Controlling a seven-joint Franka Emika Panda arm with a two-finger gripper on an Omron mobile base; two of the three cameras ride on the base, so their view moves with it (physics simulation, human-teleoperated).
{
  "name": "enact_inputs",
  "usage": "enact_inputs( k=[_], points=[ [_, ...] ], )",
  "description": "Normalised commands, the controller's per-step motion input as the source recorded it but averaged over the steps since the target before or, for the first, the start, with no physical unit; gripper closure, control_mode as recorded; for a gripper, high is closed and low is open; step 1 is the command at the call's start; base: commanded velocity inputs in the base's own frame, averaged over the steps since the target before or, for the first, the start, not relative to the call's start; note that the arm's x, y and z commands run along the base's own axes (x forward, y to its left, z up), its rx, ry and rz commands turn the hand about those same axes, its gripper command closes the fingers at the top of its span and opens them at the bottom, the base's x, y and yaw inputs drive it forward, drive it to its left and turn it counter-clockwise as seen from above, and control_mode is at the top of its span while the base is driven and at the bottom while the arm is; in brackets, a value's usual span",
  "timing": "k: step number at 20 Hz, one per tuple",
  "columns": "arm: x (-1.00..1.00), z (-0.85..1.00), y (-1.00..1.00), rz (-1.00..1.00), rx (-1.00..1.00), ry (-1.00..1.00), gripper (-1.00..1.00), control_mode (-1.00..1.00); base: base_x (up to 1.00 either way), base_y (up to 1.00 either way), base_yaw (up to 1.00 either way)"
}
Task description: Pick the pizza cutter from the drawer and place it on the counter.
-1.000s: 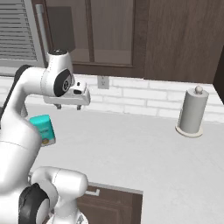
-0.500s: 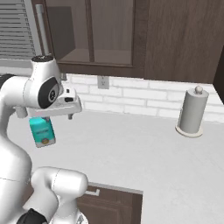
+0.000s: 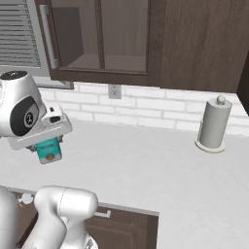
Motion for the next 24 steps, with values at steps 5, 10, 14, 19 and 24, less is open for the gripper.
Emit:
enact_inputs(
  k=[5,10,14,19,24],
  points=[
    [-0.63,0.0,0.32,0.17,-0.07,0.0,-1.0,-1.0,0.0,0.0,0.0],
    [-0.79,-0.01,0.42,0.22,-0.12,0.0,-1.0,-1.0,0.0,0.0,0.0],
    [-0.77,-0.03,0.42,0.24,-0.13,0.0,-1.0,-1.0,0.0,0.0,0.0],
    [-0.64,-0.01,0.37,0.23,-0.11,0.0,-1.0,-1.0,0.0,0.0,0.0],
    [-0.54,0.0,0.28,0.19,-0.08,0.0,-1.0,-1.0,0.0,0.0,0.0]
  ],
)
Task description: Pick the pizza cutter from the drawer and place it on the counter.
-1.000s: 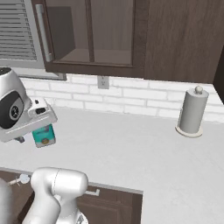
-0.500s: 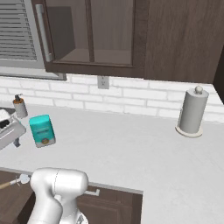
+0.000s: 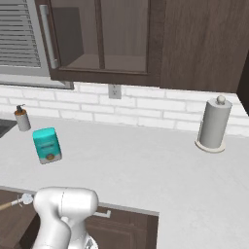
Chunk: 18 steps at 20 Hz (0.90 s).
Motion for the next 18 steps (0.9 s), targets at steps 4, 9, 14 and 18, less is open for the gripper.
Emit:
enact_inputs(
  k=[4,9,14,18],
  points=[
    [-0.46,0.0,0.3,0.16,-0.07,0.0,-1.0,-1.0,0.0,0.0,0.0],
    [-0.41,0.0,0.21,0.13,-0.02,0.0,-1.0,-1.0,0.0,0.0,0.0],
    [-0.4,0.0,0.27,0.07,-0.01,-0.07,-1.0,-1.0,0.0,0.0,0.0],
    [-0.28,0.0,0.31,0.02,0.0,0.0,-1.0,-1.0,0.0,0.0,0.0]
  ],
)
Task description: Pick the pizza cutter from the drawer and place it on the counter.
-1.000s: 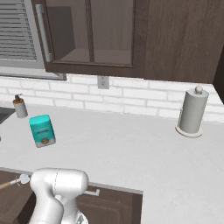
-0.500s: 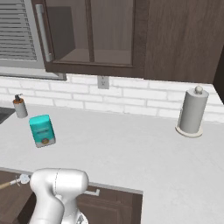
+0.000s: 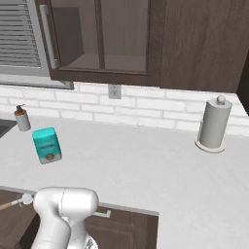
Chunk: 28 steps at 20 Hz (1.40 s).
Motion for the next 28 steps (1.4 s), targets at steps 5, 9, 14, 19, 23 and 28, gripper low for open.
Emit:
enact_inputs(
  k=[5,9,14,19,23,28],
  points=[
    [-0.26,0.0,0.52,0.02,0.0,0.0,-1.0,-1.0,0.0,0.0,0.0],
    [-0.16,0.06,0.71,0.0,-0.02,0.0,-1.0,-1.0,0.0,0.0,0.0],
    [-0.03,-0.27,0.4,0.0,-0.1,0.0,-1.0,-1.0,0.0,0.0,0.0],
    [0.54,-0.98,-0.59,-0.01,-0.03,0.05,-1.0,-1.0,0.0,0.0,0.0],
    [0.73,-0.97,-0.38,-0.14,-0.04,0.17,-1.0,-1.0,0.0,0.0,0.0],
    [0.51,-0.63,-0.04,-0.15,-0.06,0.12,-1.0,-1.0,0.0,0.0,0.0]
  ],
)
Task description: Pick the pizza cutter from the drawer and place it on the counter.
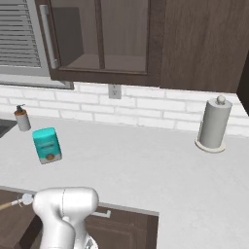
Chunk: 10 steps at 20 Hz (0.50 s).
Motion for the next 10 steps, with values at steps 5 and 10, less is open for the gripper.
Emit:
enact_inputs(
  k=[5,10],
  points=[
    [0.37,-0.34,0.22,-0.03,-0.14,0.15,-1.0,-1.0,0.0,0.0,0.0],
    [0.19,-0.6,0.37,0.0,-0.27,0.1,-1.0,-1.0,0.0,0.0,0.0]
  ],
)
